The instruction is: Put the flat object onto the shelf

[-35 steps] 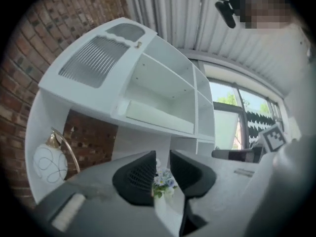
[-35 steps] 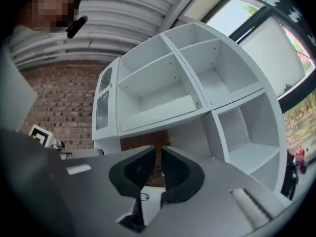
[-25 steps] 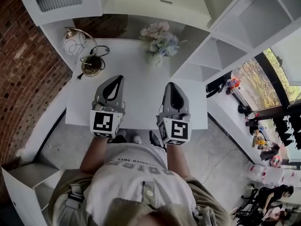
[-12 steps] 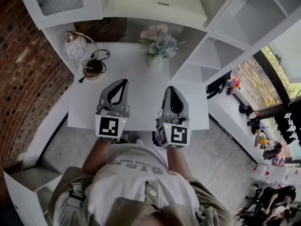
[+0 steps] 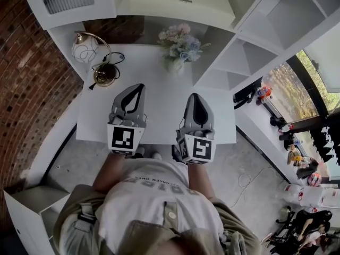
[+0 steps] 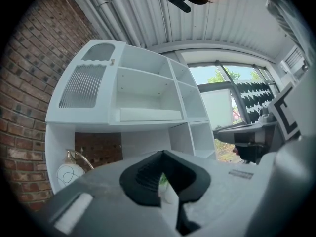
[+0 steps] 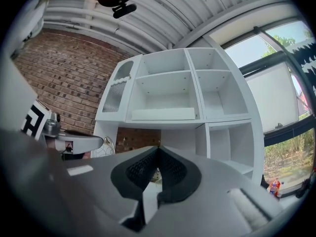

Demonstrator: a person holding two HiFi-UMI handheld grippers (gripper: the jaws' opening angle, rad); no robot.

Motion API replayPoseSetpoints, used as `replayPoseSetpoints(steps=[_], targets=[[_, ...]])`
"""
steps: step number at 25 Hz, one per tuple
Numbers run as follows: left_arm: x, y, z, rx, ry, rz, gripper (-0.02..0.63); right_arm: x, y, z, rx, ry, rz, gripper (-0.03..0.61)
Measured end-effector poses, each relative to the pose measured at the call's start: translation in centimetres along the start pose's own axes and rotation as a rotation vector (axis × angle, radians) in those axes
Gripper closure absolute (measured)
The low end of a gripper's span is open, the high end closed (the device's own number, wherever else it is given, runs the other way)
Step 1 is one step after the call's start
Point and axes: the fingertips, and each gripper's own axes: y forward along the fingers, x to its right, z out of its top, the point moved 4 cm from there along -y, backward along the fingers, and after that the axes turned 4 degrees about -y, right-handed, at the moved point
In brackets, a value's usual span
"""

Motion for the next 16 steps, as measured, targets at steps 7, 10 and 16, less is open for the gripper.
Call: replayPoseSetpoints(steps=[7,10,16], targets=[[-0.25,0.36,-0.15,-0.008,-0.002,-0.001,0.606,-0.05,0.17,-0.16,-0.004,-0.007,-0.002,0.577],[-0.36,0.5,-0.26,-0.01,-0.005,-0.001,0.606,0.03,0.27,-0.18,-0.005,-0.013,-0.005,0.577],[-0.4,0.91,-0.4,-0.013,-0.012,0.0,0.607,0.16,0.58,0.01,0.001,-0.02,-0.001,0.577]])
